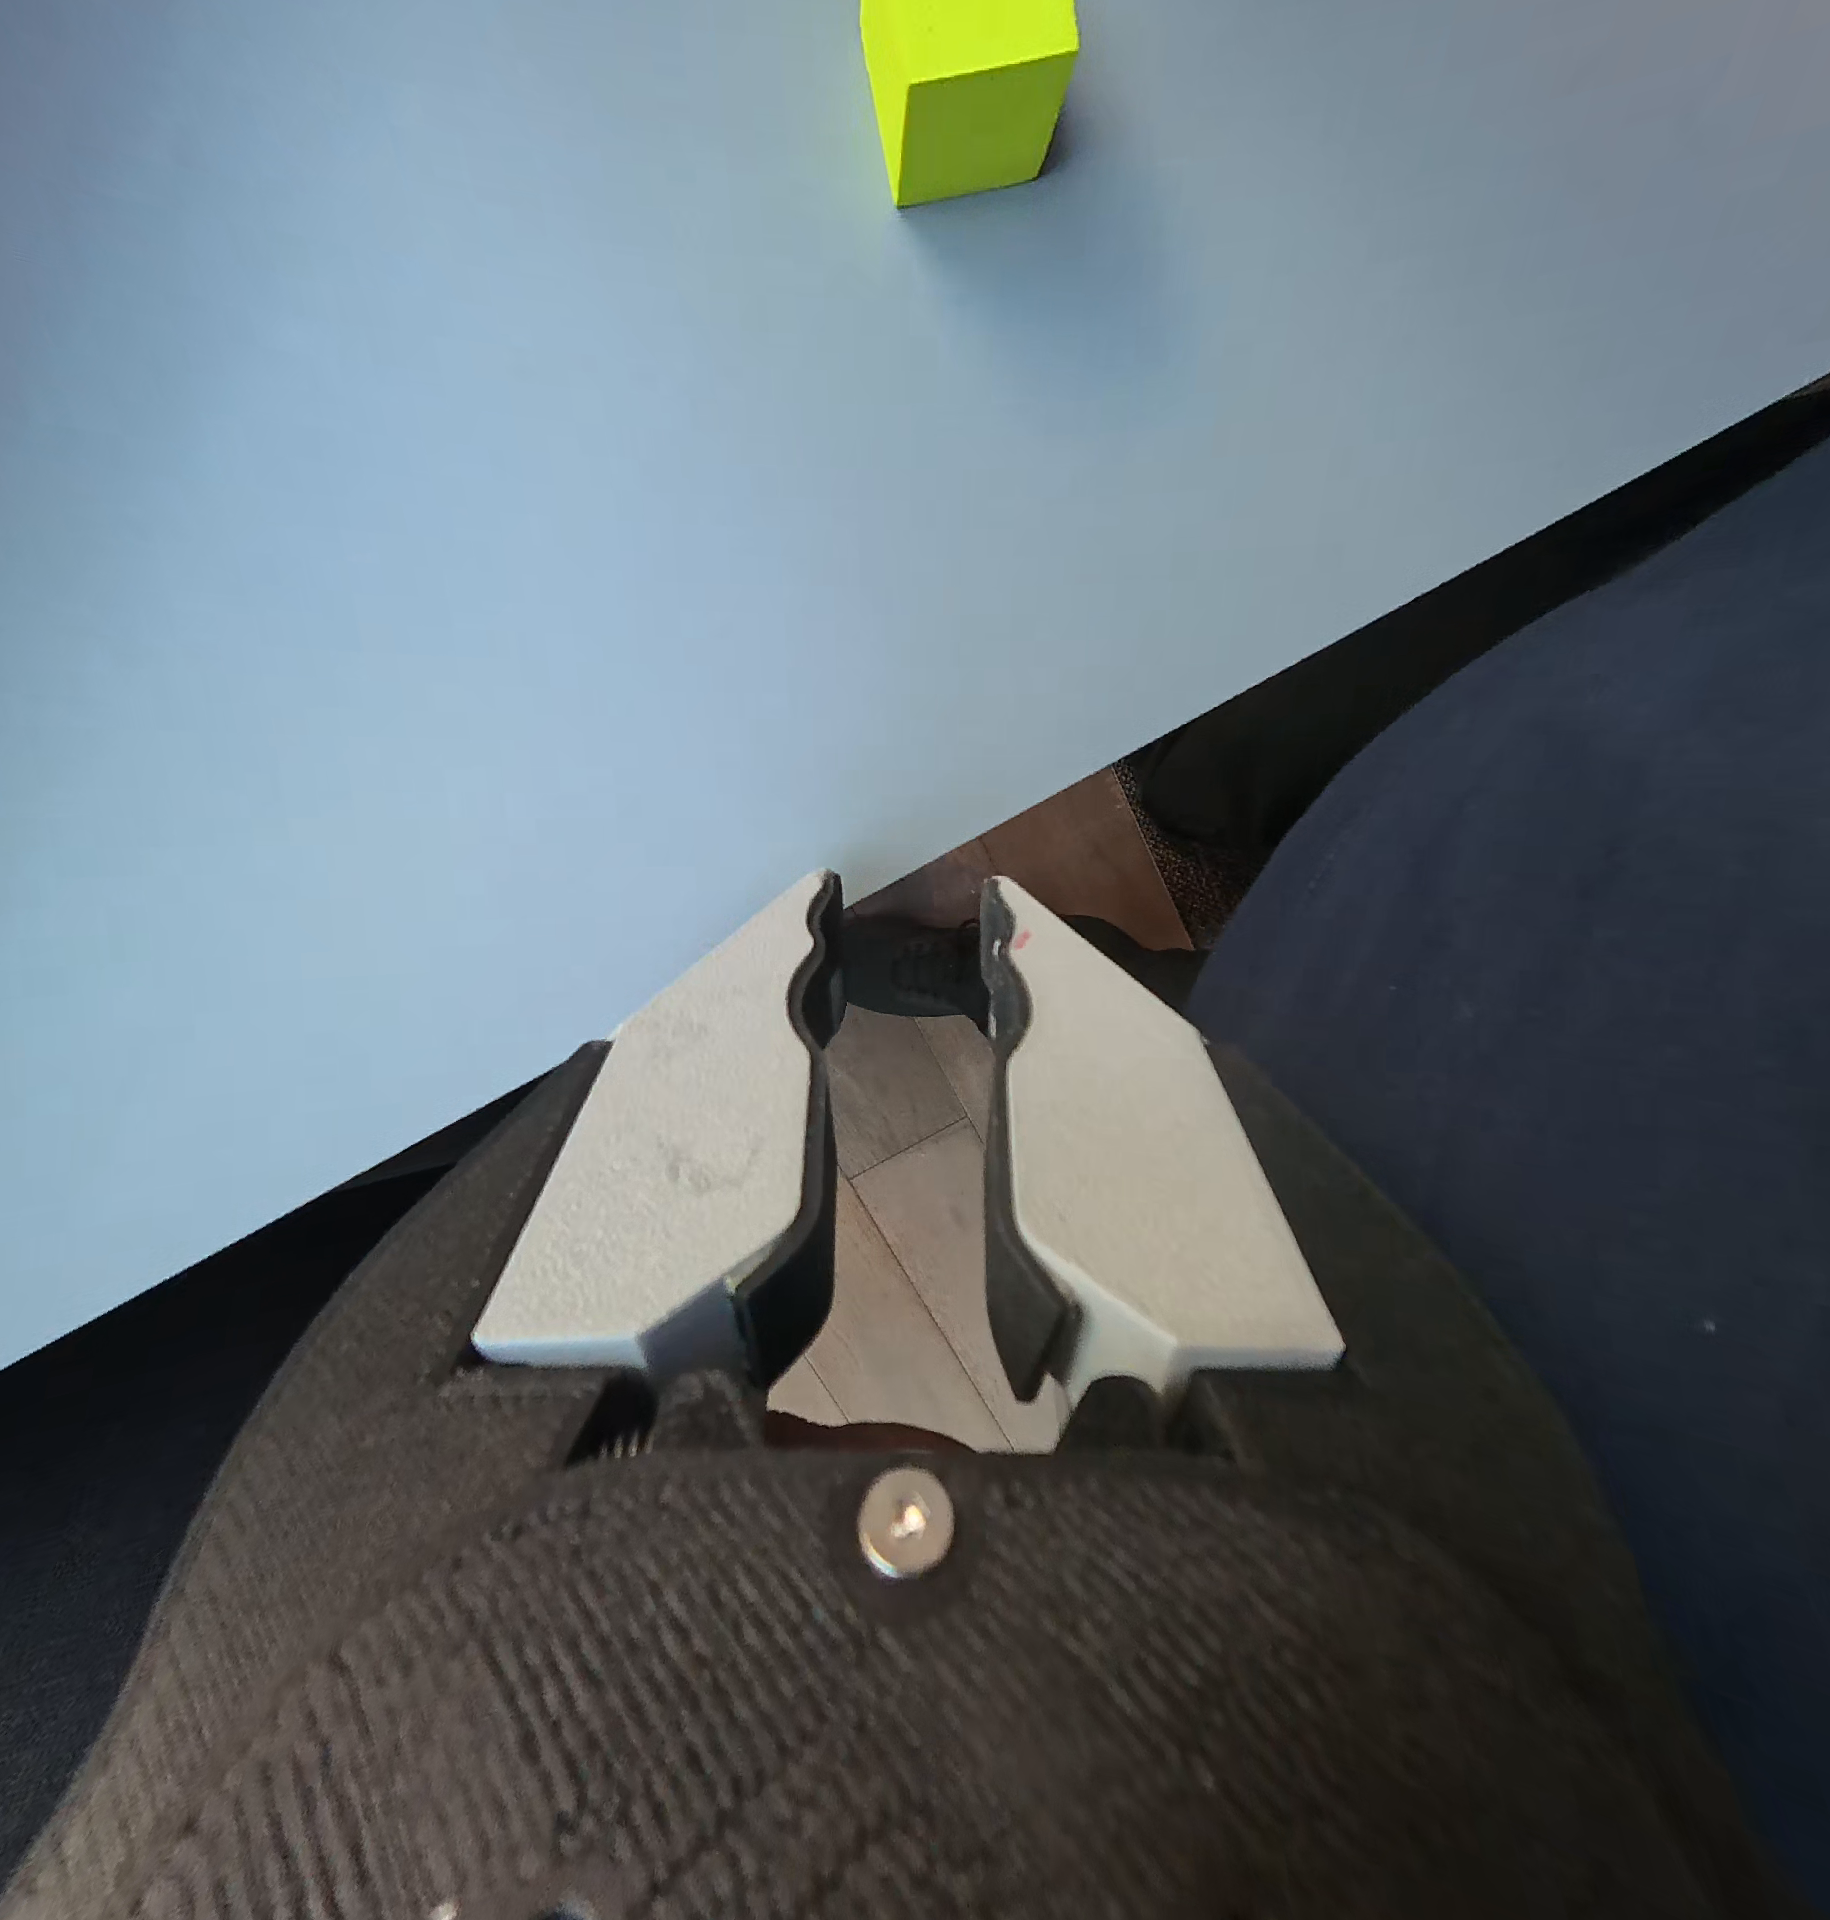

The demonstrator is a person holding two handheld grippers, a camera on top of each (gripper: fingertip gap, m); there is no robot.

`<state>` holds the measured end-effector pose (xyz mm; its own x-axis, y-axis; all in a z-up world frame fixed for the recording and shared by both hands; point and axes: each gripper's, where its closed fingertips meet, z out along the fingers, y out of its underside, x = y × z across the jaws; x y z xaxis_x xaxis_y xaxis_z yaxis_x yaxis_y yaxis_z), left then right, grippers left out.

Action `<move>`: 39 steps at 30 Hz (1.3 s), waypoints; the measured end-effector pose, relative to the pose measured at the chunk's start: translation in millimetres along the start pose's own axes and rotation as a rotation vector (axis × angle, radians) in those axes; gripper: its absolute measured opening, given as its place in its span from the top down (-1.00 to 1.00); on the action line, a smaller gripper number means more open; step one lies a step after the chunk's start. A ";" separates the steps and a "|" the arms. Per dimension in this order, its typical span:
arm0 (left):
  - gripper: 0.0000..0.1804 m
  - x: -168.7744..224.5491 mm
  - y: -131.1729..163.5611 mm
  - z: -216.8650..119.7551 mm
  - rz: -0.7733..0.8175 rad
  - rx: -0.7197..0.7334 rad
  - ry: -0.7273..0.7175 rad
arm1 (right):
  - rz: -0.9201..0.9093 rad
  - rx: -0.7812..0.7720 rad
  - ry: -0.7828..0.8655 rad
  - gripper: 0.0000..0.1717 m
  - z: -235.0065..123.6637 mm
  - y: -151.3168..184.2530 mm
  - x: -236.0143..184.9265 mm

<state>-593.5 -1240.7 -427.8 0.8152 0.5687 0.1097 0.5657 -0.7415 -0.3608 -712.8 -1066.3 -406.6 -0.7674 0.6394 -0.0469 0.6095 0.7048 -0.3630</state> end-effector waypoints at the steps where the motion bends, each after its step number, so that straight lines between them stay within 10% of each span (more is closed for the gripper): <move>1: 0.73 -0.6 0.1 -0.4 0.000 0.001 -0.001 | 0.002 -0.005 0.011 0.62 1.6 1.3 1.1; 11: 0.73 -3.9 10.0 -8.2 -0.054 -0.004 -0.010 | 0.110 0.276 0.045 0.61 -51.6 -17.5 34.9; 17: 0.73 -2.4 20.1 -11.8 -0.075 -0.028 -0.035 | 0.178 0.099 0.069 0.46 -16.7 18.8 89.7; 23: 0.74 0.5 17.9 -12.6 -0.103 -0.033 -0.044 | 0.067 -0.028 0.028 0.70 17.4 28.5 79.7; 31: 0.74 5.3 9.9 -6.1 -0.086 -0.032 -0.027 | -0.032 0.161 -0.079 0.70 -45.2 -29.3 29.6; 39: 0.74 4.4 1.3 -1.7 -0.047 -0.016 -0.002 | -0.109 -0.020 -0.046 0.65 -13.7 -1.6 -0.9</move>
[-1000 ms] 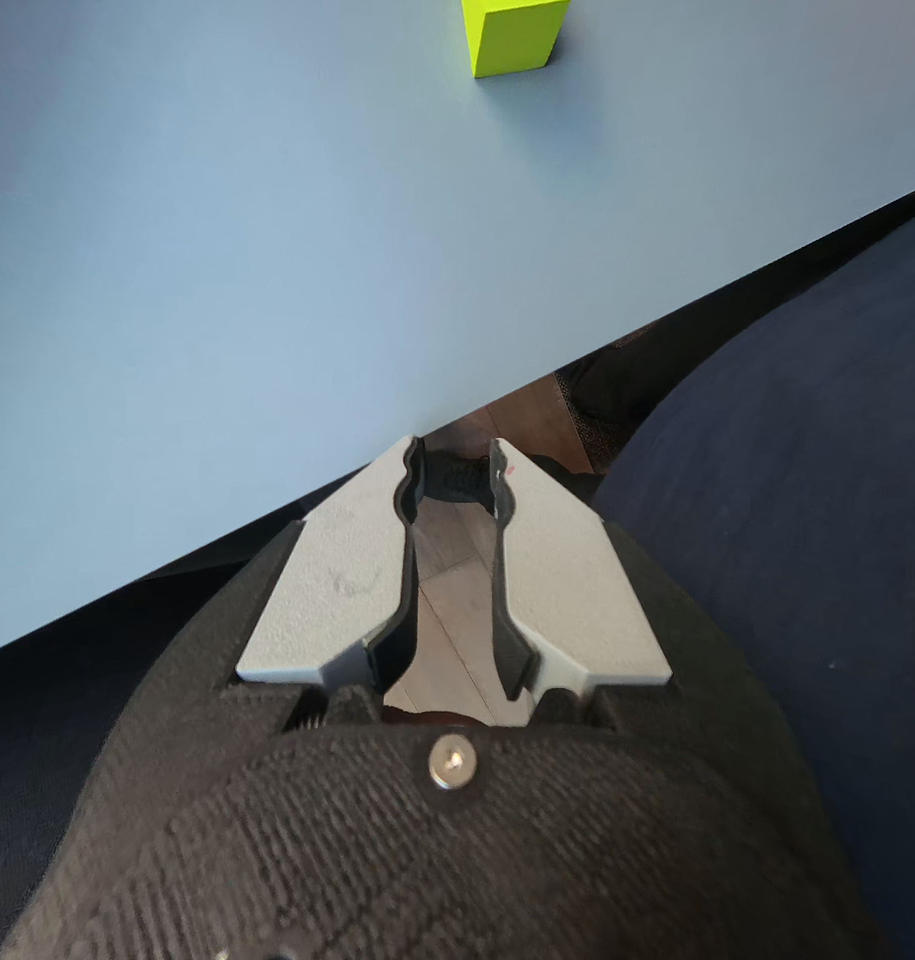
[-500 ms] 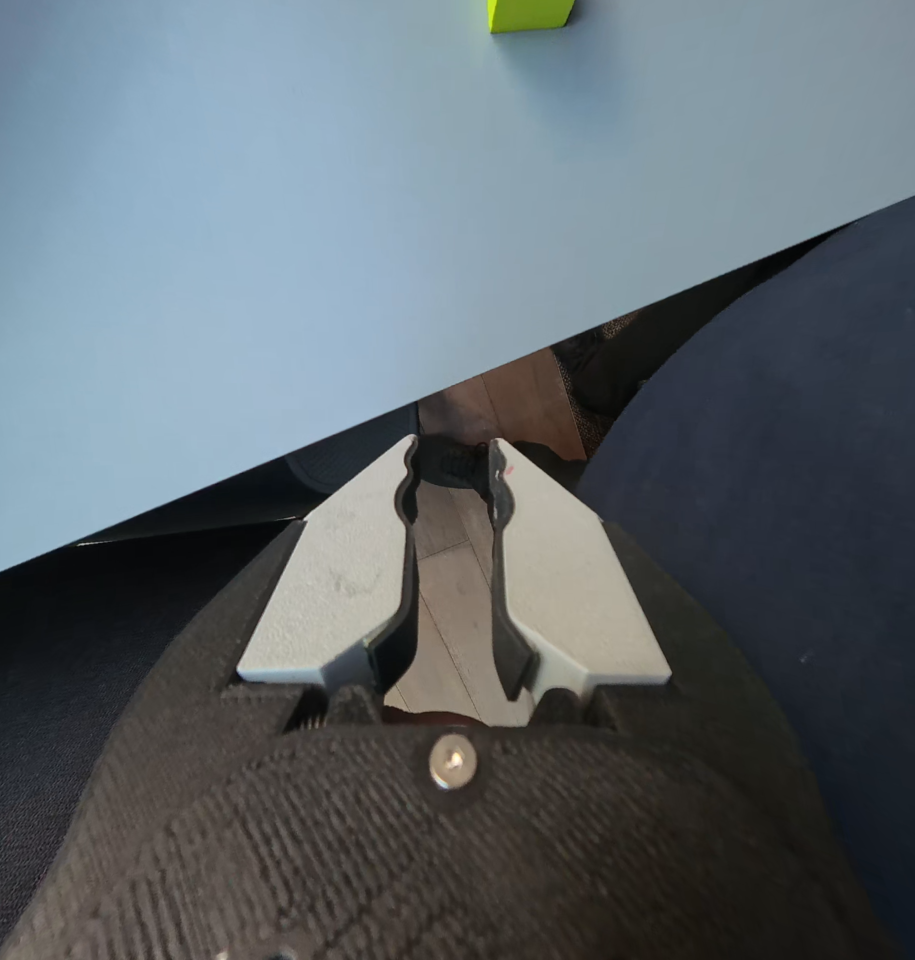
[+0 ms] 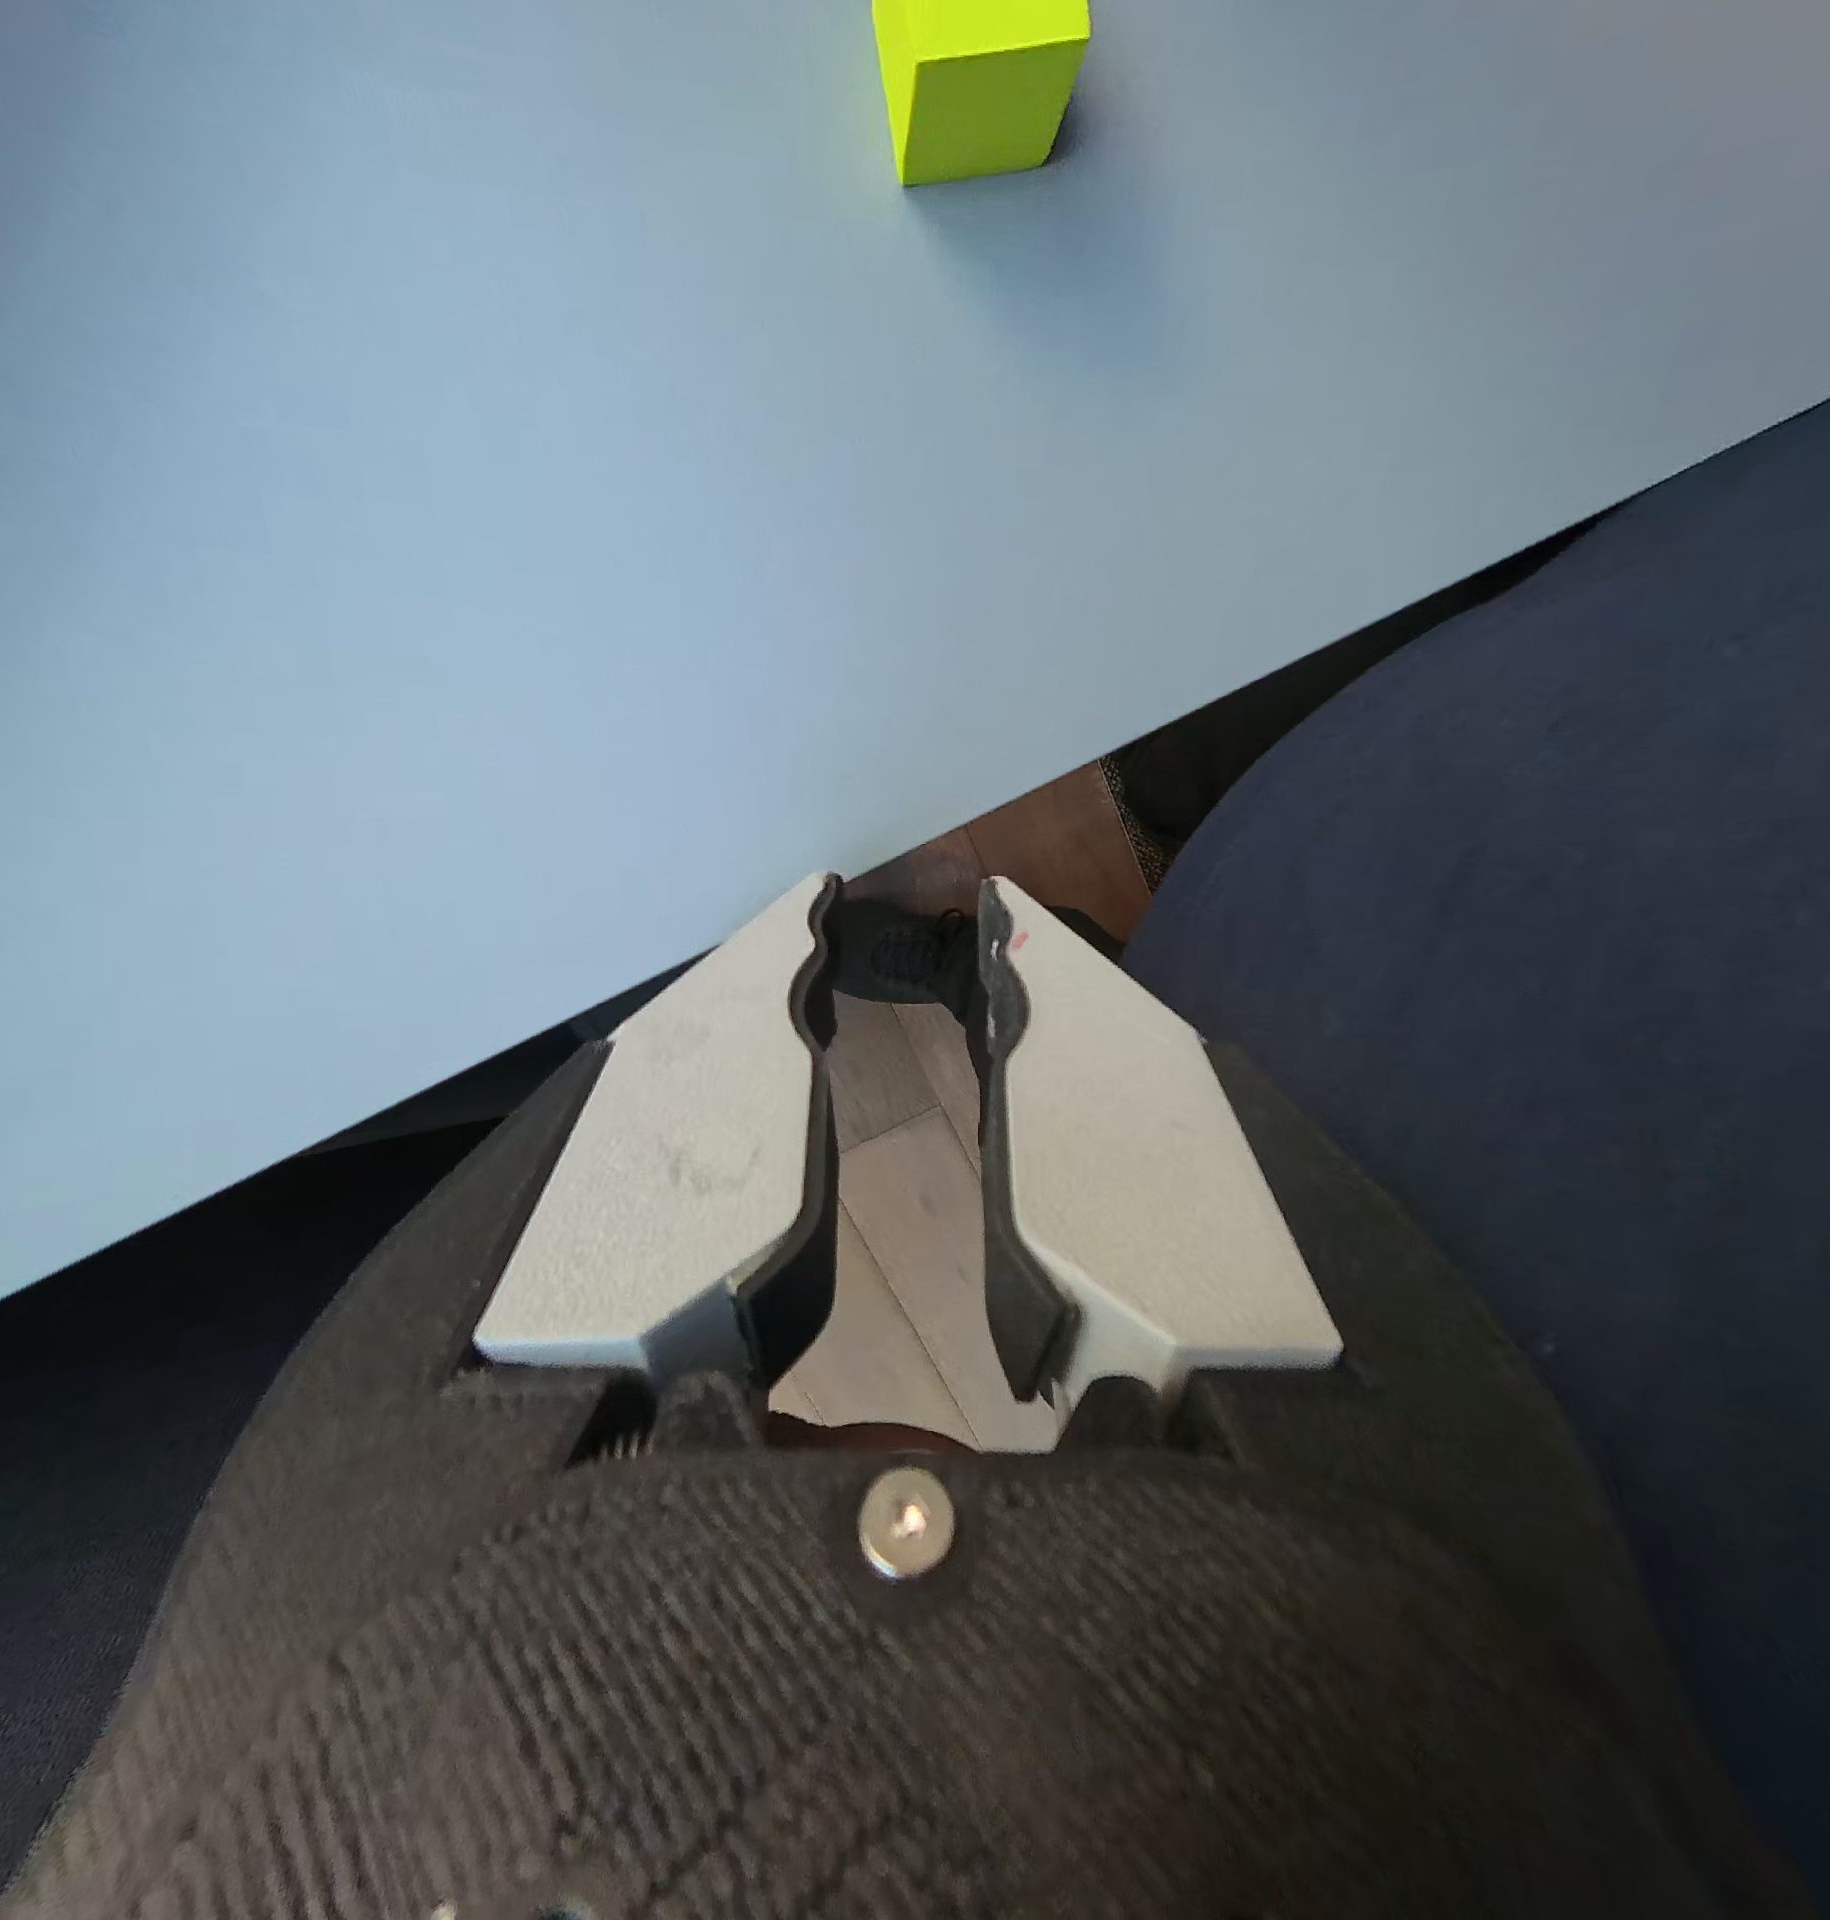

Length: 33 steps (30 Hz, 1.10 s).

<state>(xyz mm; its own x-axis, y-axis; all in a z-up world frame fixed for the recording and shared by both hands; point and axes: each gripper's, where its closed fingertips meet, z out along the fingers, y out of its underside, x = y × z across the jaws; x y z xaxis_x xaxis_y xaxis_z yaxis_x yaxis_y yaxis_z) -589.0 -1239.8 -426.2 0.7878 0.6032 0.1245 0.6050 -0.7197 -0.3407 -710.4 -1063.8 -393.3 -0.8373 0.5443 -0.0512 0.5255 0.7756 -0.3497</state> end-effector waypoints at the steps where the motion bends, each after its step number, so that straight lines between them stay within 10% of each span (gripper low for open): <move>1: 0.74 -0.5 -0.1 0.3 0.006 0.001 0.003 | 0.001 -0.021 0.015 0.57 5.3 3.7 1.0; 11: 0.74 -7.9 1.8 2.4 0.032 0.027 0.048 | 0.084 0.269 0.087 0.64 -51.1 -29.4 -33.5; 17: 0.75 -6.4 0.7 3.5 0.074 0.033 0.082 | 0.046 0.116 0.019 0.46 8.3 -28.8 -84.4; 22: 0.75 -5.3 -0.9 1.1 0.124 0.039 0.105 | 0.085 -0.015 0.044 0.68 56.1 -18.3 -80.7; 33: 0.77 -7.7 1.8 3.0 0.152 0.053 0.138 | 0.123 0.185 0.136 0.68 -83.0 -52.0 -12.5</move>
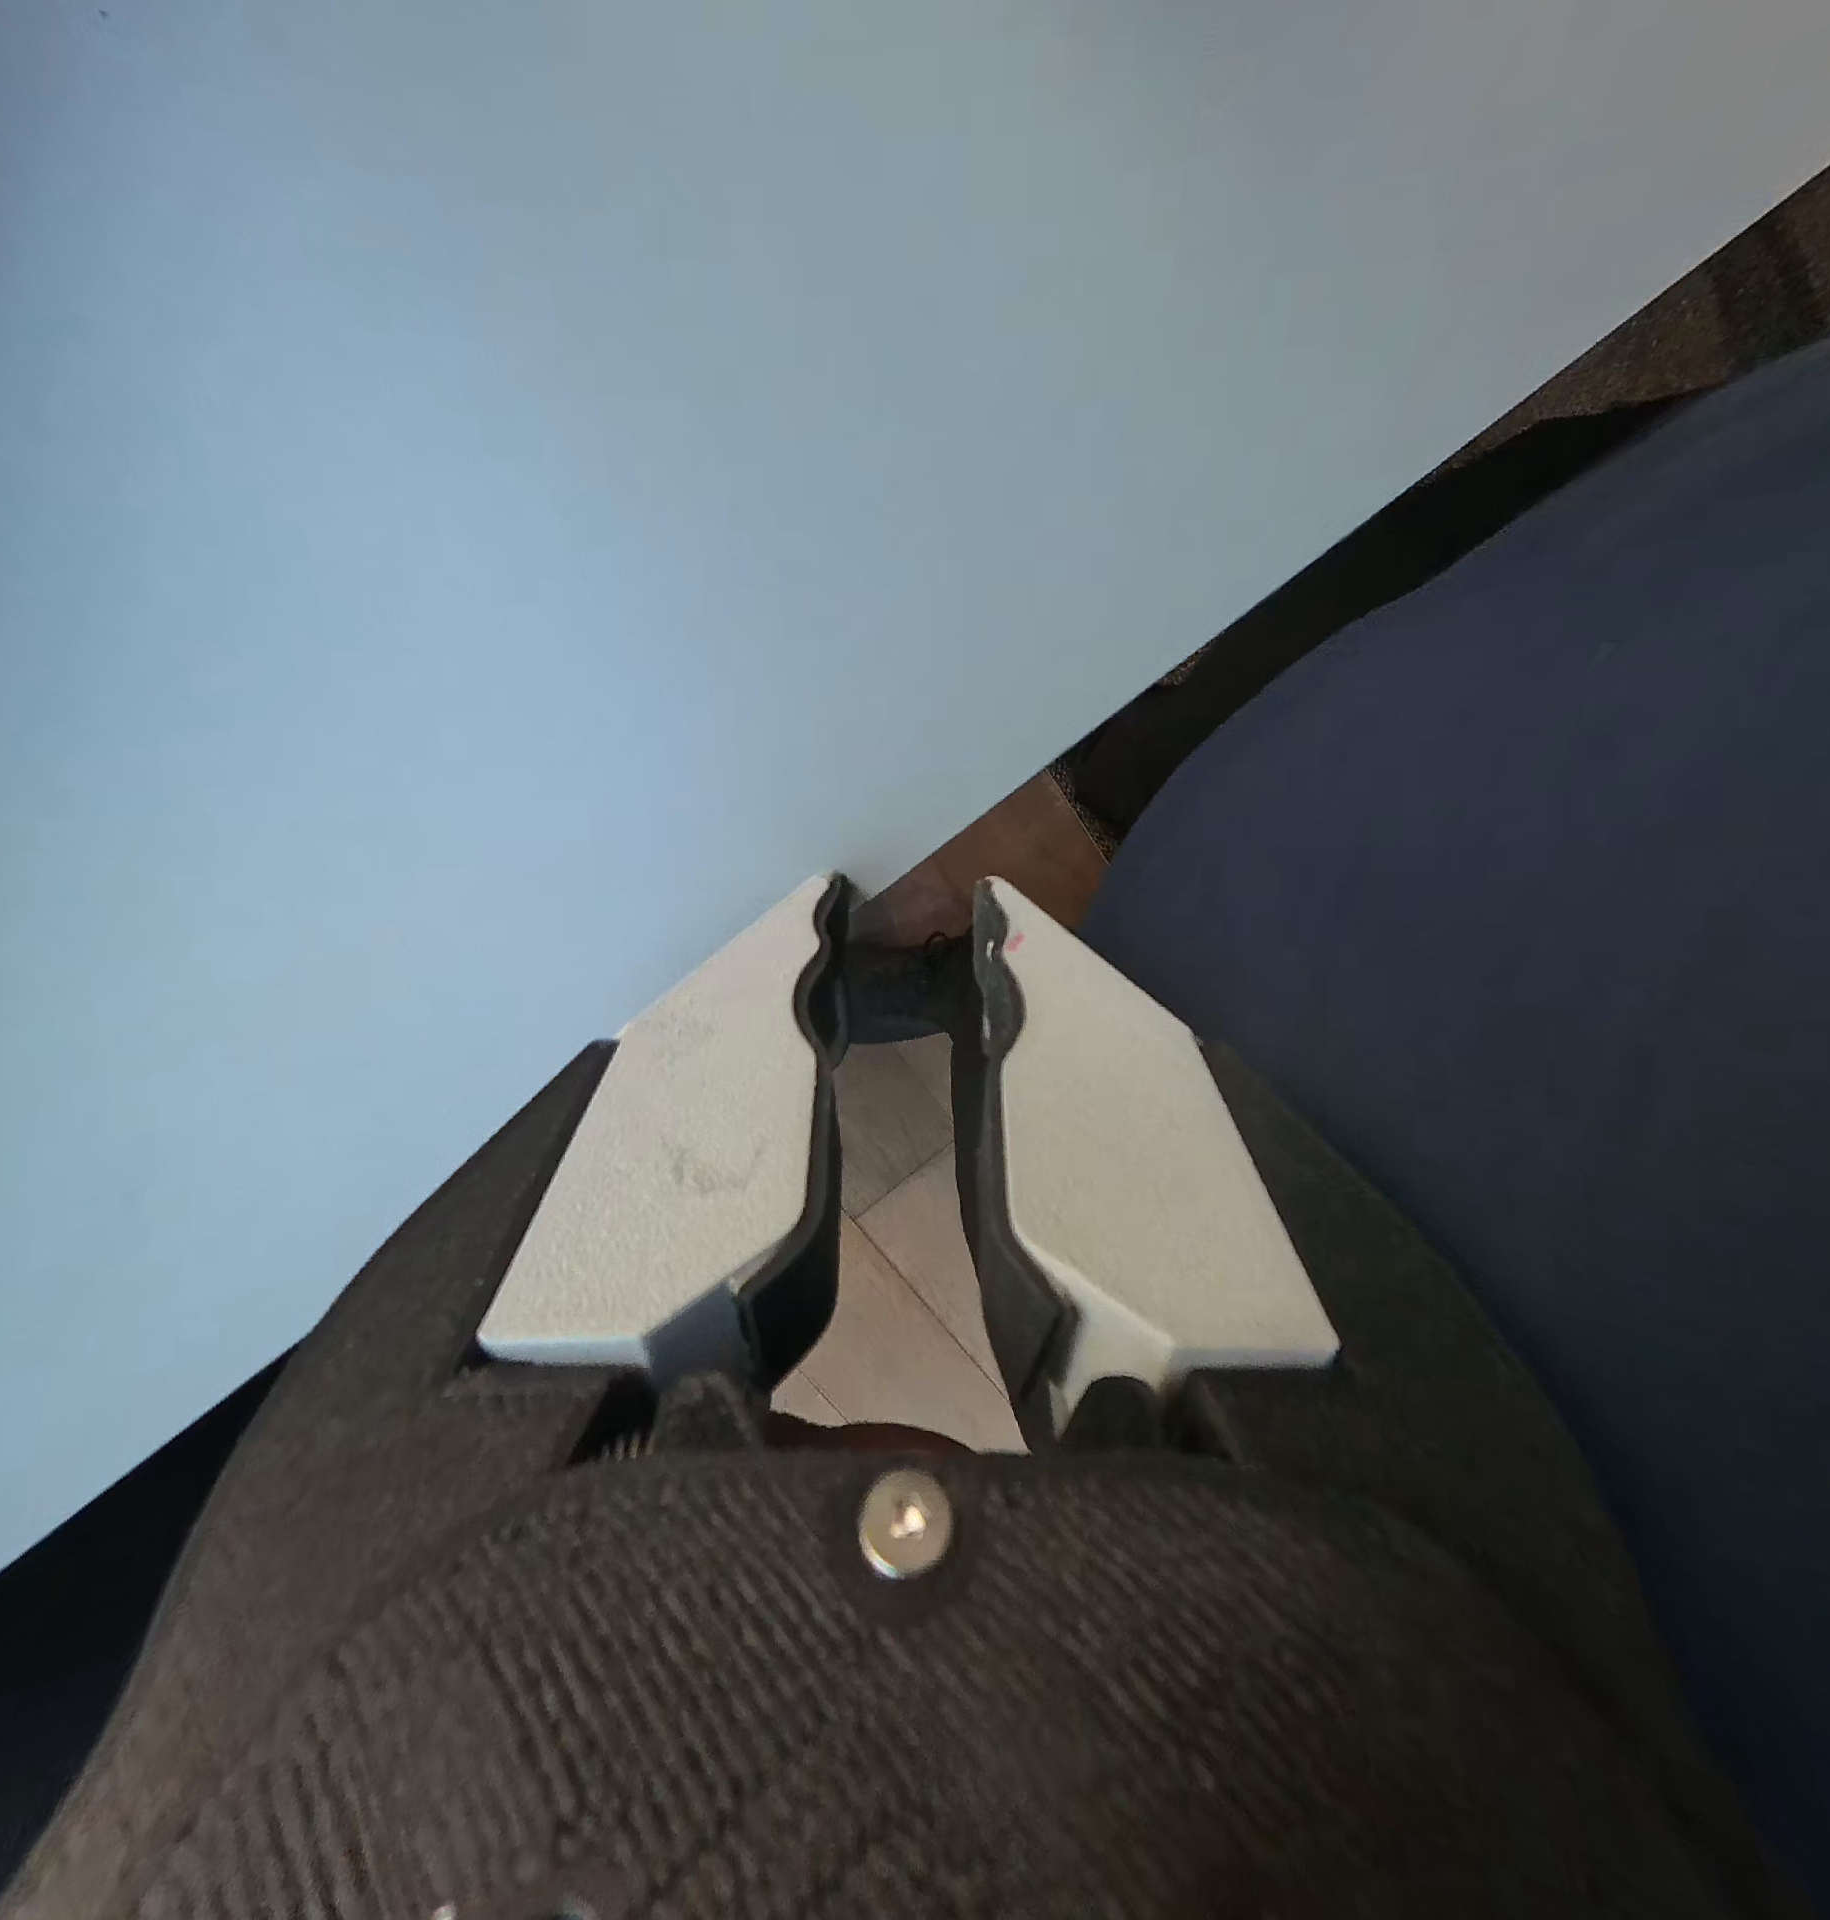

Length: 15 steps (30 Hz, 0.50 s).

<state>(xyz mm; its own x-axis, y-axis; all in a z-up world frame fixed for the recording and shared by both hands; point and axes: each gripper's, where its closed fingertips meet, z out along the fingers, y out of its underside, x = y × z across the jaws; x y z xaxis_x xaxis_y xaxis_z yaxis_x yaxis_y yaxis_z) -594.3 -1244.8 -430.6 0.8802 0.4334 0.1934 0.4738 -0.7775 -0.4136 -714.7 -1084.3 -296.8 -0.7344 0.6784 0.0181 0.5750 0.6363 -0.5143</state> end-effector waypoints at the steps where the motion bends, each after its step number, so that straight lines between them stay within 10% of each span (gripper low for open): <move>1: 0.77 0.1 -0.9 0.3 0.003 0.001 0.002 | 0.009 -0.016 0.012 0.68 -2.0 4.4 12.2; 15: 0.76 4.8 -7.1 3.6 -0.005 -0.012 -0.012 | -0.031 -0.194 -0.061 0.54 60.3 55.9 12.7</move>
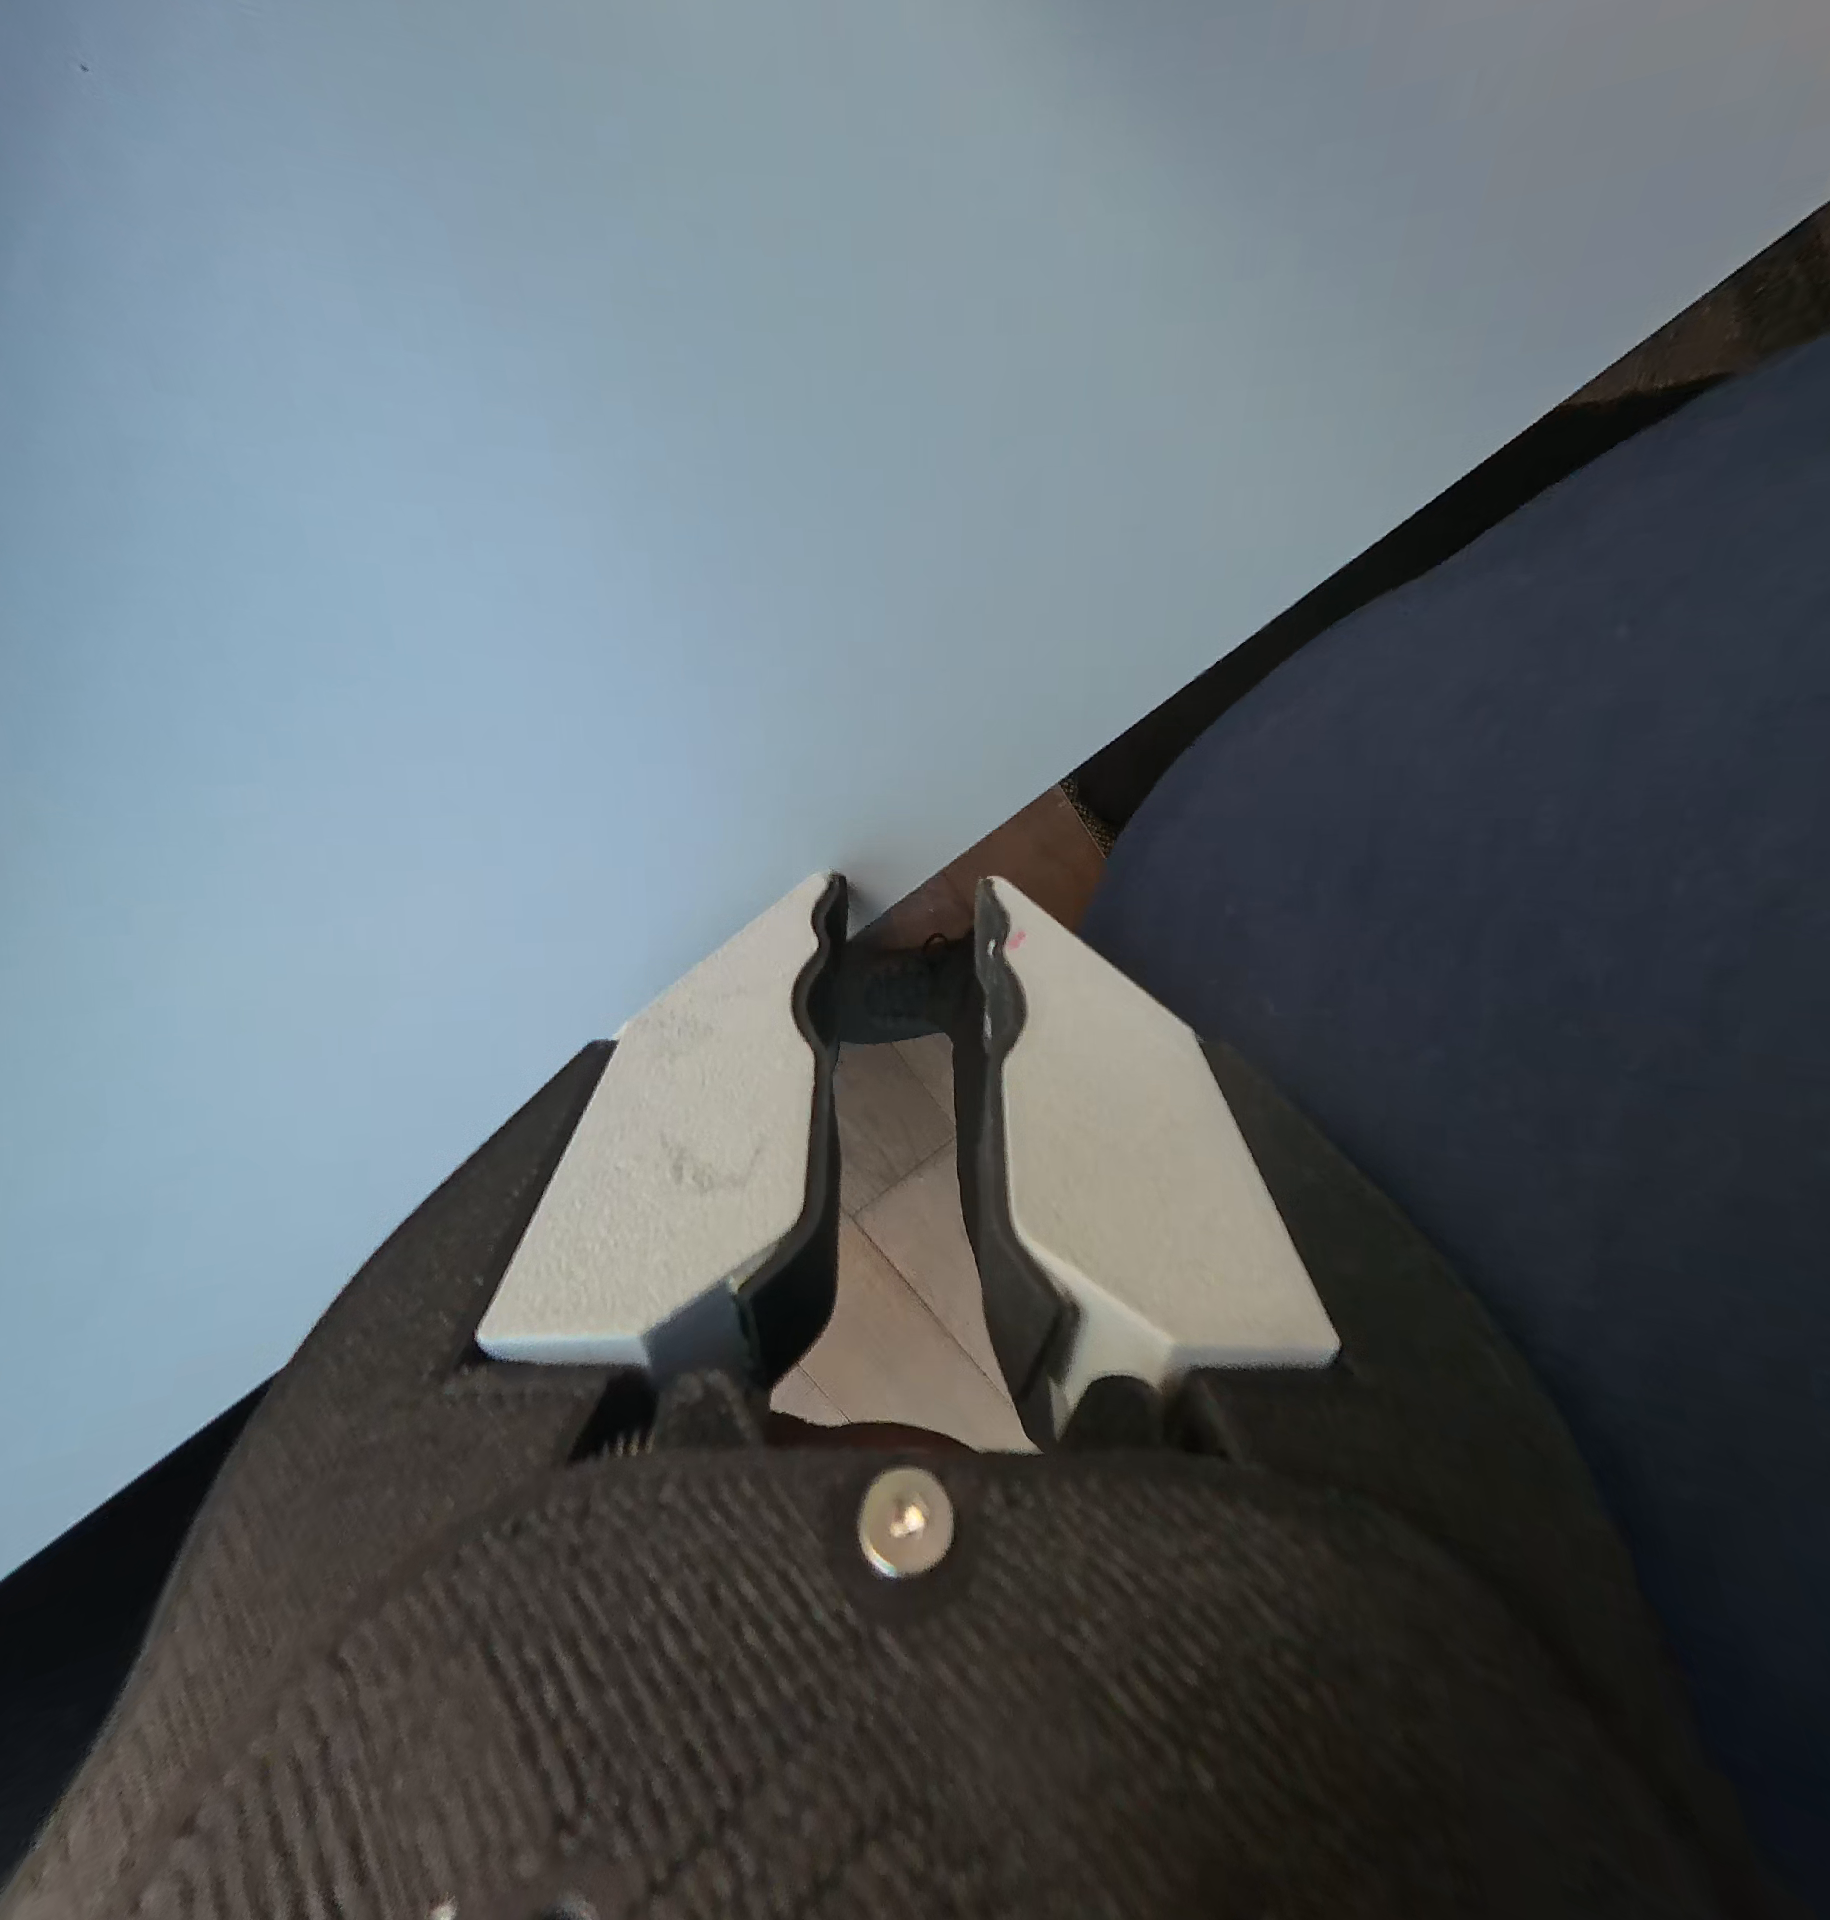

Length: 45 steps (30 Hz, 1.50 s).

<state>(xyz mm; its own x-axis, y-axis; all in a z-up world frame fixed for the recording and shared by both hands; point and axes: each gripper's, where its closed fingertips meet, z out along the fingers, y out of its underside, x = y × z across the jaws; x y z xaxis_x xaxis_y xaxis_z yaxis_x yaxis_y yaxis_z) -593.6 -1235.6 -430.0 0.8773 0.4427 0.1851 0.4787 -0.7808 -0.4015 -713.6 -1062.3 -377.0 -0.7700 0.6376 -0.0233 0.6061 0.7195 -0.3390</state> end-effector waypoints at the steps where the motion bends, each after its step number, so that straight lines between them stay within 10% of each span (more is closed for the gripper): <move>1: 0.76 1.0 0.4 0.3 0.002 -0.004 -0.002 | 0.004 -0.005 -0.002 0.50 3.3 1.7 -0.2; 15: 0.76 6.0 -12.7 6.9 0.012 -0.013 -0.006 | 0.279 0.265 0.050 0.44 -46.6 35.6 10.9; 24: 0.60 5.5 -38.5 10.6 0.072 0.021 -0.001 | 0.417 0.230 0.138 0.53 -52.7 88.9 5.1; 28: 0.43 18.2 -40.2 11.1 0.104 0.037 0.062 | 0.441 0.232 0.115 1.00 -59.2 97.2 -2.0; 45: 0.58 14.0 -31.2 13.4 0.131 -0.004 0.036 | 0.437 0.049 0.150 1.00 -52.7 145.3 -27.5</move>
<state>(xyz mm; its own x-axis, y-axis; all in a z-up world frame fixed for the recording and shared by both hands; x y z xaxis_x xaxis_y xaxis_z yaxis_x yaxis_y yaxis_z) -596.7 -1199.1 -426.9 0.9331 0.3203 0.1635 0.3596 -0.8328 -0.4208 -593.9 -960.8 -376.1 -0.4047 0.9136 -0.0393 0.8547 0.3626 -0.3715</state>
